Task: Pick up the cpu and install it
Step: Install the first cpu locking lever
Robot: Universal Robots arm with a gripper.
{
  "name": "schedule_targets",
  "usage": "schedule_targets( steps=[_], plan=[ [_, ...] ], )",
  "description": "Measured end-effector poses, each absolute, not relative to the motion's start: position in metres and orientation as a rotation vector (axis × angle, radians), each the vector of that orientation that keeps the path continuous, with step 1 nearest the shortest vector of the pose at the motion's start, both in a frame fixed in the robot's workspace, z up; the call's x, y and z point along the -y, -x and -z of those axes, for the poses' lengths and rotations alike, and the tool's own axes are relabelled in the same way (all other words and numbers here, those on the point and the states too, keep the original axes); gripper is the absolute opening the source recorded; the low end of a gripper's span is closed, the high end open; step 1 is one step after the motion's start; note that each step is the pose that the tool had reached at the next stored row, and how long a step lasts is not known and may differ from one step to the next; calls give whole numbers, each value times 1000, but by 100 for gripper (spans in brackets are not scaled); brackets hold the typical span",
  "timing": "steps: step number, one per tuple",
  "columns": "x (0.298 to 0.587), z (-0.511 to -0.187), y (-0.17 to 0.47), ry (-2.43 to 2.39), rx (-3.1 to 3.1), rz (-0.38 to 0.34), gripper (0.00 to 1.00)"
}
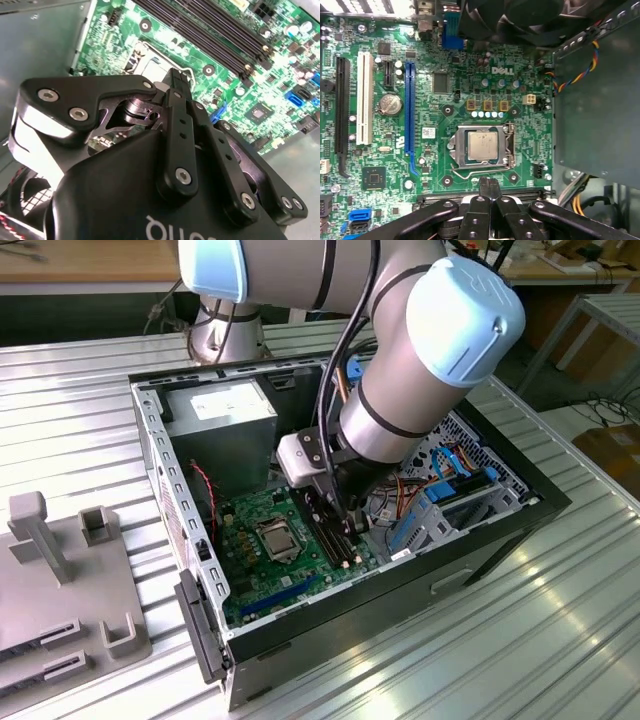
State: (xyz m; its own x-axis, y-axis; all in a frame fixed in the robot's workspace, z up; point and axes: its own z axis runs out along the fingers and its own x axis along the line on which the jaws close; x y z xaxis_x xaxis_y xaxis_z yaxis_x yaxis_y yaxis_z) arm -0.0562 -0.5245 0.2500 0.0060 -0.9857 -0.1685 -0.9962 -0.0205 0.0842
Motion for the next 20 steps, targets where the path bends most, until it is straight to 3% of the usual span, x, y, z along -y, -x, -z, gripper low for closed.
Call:
schedule_targets(
  steps=[8,20],
  plan=[
    [524,-246,56,2225,-2202,-198,10],
    [530,-226,50,2235,-2215,-177,10]
  ],
)
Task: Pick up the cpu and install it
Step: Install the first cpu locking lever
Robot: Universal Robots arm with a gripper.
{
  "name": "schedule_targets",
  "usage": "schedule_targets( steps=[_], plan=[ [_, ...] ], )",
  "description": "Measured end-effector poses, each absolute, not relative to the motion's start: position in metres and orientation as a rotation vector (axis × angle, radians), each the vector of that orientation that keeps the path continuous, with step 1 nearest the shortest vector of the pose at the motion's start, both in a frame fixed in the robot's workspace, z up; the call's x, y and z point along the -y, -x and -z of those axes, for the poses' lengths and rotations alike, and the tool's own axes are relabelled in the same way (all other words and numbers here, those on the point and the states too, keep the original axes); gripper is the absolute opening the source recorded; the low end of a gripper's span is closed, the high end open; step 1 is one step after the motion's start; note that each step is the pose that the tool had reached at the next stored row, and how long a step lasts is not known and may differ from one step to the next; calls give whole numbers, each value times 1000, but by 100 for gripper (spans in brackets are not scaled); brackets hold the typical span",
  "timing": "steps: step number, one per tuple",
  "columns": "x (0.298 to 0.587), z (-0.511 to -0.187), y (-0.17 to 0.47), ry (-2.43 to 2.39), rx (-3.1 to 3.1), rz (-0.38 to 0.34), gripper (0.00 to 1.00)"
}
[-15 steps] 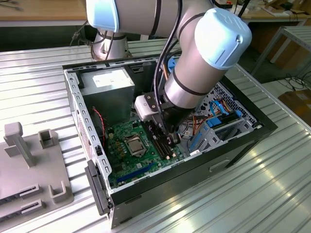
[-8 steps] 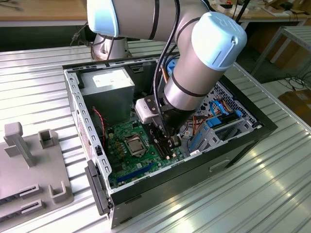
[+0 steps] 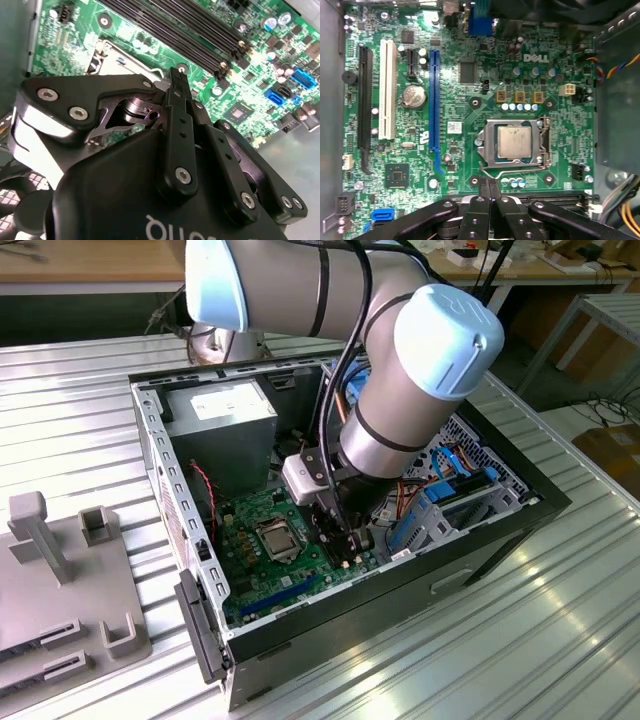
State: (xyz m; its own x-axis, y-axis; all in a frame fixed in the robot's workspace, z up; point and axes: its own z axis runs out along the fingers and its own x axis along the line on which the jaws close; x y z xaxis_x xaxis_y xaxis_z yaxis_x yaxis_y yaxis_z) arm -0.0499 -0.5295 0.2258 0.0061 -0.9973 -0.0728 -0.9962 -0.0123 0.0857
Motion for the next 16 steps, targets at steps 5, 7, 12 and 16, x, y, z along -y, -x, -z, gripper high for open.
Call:
schedule_targets(
  steps=[5,7,12,16],
  plan=[
    [531,-217,49,-2219,2199,170,10],
    [531,-214,48,-2218,2198,168,10],
    [532,-207,48,-2216,2197,165,10],
    [532,-206,48,-2231,2206,195,10]
  ],
)
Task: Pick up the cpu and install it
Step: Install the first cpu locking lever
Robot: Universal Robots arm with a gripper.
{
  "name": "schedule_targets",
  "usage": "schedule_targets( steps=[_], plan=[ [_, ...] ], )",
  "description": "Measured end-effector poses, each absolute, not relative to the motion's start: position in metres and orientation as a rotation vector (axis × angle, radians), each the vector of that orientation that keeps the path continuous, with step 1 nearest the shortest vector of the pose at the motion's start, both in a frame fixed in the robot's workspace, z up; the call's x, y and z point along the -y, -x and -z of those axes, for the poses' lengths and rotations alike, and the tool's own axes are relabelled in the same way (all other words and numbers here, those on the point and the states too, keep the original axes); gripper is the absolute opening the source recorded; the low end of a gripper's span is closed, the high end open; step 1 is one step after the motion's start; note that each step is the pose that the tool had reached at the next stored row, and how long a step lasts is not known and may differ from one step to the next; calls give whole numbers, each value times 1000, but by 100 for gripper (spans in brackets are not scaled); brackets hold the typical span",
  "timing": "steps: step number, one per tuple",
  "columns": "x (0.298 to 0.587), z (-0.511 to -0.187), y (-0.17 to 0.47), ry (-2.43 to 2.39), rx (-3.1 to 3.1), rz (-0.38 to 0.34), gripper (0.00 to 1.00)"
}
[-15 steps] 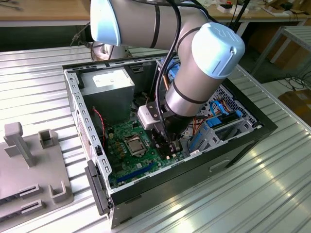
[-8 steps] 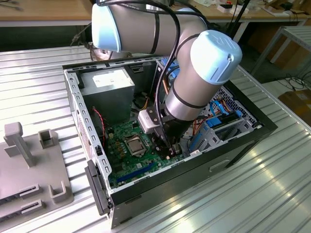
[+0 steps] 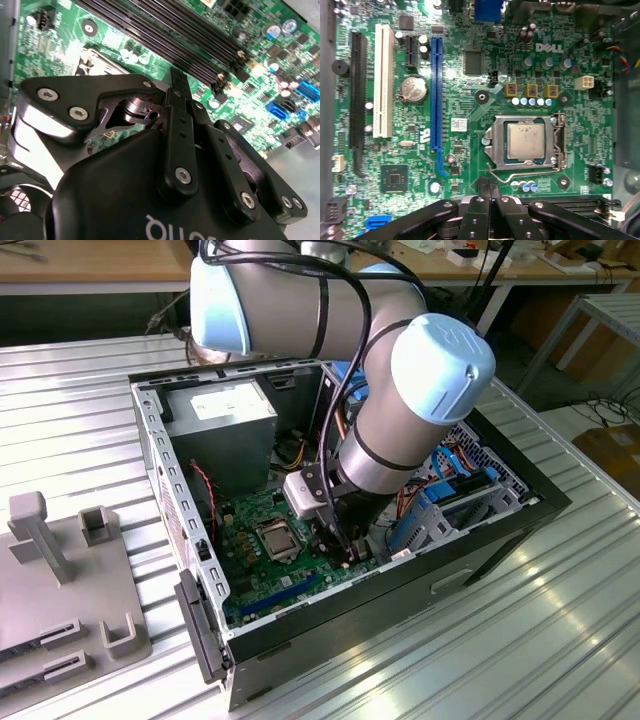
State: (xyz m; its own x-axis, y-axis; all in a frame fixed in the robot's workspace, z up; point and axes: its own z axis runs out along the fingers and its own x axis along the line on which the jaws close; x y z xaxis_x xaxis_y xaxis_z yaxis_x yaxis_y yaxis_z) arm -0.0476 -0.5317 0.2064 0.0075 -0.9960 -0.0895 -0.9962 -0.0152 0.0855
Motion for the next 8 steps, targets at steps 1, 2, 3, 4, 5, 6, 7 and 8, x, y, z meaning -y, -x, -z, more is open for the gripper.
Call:
schedule_targets(
  steps=[1,2,3,4,5,6,7,8],
  plan=[
    [532,-206,48,2228,-2200,-199,10],
    [532,-206,48,2230,-2197,-200,10],
    [532,-206,48,2231,-2196,-200,10],
    [532,-206,48,2232,-2194,-200,10],
    [532,-206,48,2233,-2192,-201,10],
    [532,-206,48,2234,-2190,-204,10],
    [532,-206,49,2233,-2184,-210,10],
    [532,-206,48,2233,-2181,-214,10]
  ],
)
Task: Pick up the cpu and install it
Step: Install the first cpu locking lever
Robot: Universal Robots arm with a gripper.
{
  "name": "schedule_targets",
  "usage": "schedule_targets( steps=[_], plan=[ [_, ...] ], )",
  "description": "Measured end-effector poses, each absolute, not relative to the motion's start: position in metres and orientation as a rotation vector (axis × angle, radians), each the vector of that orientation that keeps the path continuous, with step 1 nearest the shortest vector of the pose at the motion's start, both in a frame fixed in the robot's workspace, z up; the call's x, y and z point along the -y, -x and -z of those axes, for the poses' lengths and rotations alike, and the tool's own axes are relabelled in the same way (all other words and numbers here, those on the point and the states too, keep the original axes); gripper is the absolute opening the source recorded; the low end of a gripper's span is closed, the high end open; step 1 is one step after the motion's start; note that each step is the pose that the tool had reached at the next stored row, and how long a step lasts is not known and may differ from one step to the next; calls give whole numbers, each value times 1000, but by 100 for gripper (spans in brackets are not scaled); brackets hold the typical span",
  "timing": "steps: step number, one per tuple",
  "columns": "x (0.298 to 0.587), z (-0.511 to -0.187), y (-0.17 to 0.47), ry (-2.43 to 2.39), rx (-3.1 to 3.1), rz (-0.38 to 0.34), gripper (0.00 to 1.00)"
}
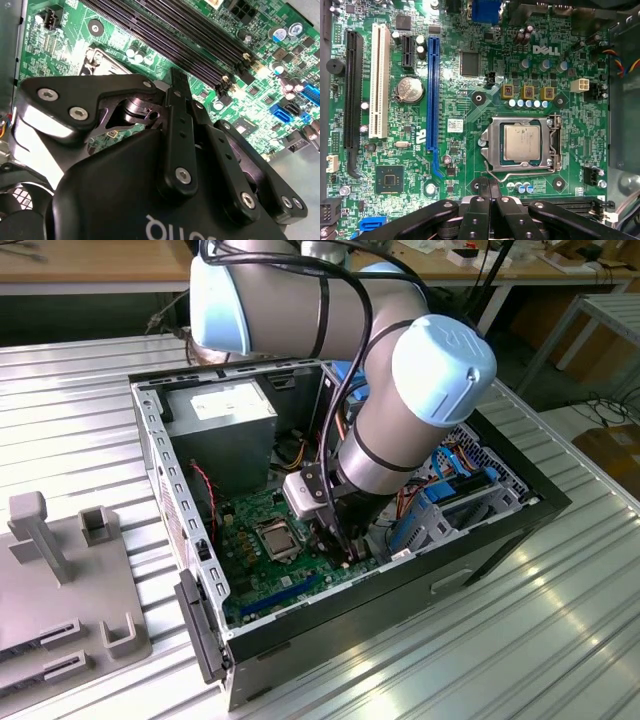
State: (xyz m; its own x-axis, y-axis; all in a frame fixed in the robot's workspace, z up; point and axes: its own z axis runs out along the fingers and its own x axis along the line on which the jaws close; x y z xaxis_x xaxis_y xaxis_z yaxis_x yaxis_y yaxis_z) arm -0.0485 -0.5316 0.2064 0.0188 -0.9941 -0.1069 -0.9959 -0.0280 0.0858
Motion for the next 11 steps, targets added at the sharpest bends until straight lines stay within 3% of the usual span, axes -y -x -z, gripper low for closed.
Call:
schedule_targets(
  steps=[11],
  plan=[
    [532,-217,48,2223,-2144,-263,10]
  ],
)
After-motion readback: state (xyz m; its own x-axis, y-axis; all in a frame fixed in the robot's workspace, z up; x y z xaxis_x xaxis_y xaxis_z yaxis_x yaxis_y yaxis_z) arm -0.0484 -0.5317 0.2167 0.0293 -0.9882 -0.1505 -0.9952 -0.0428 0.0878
